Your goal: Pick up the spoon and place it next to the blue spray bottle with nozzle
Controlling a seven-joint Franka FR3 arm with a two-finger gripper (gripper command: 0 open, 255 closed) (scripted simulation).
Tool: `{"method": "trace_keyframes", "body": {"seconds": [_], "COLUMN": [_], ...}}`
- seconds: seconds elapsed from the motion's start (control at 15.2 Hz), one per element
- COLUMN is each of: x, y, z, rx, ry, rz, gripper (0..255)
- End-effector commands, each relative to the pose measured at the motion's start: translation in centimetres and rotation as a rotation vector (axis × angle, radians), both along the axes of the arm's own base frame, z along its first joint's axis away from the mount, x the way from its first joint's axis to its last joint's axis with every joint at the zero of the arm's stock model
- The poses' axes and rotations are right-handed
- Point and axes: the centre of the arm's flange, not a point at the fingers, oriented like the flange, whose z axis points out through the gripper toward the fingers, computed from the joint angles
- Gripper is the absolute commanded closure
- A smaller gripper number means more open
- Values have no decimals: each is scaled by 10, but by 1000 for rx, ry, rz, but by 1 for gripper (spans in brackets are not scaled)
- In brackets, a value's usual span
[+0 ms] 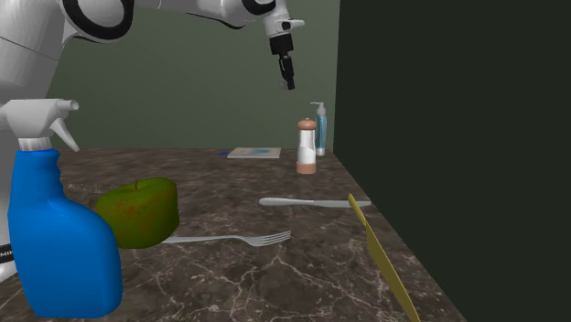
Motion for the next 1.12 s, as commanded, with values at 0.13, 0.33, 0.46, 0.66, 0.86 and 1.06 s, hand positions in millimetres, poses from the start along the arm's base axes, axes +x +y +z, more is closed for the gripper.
{"method": "trace_keyframes", "body": {"seconds": [0.13,0.33,0.46,0.66,0.86,1.06], "x": [0,-6,-18,-36,-54,-71], "y": [0,-12,-36,-71,-107,-142], "z": [22,32,32,32,32,32], "rx": [0,0,0,0,0,0], "ry": [1,1,1,1,1,1], "rz": [0,0,0,0,0,0], "gripper": [255,255,255,255,255,255]}}
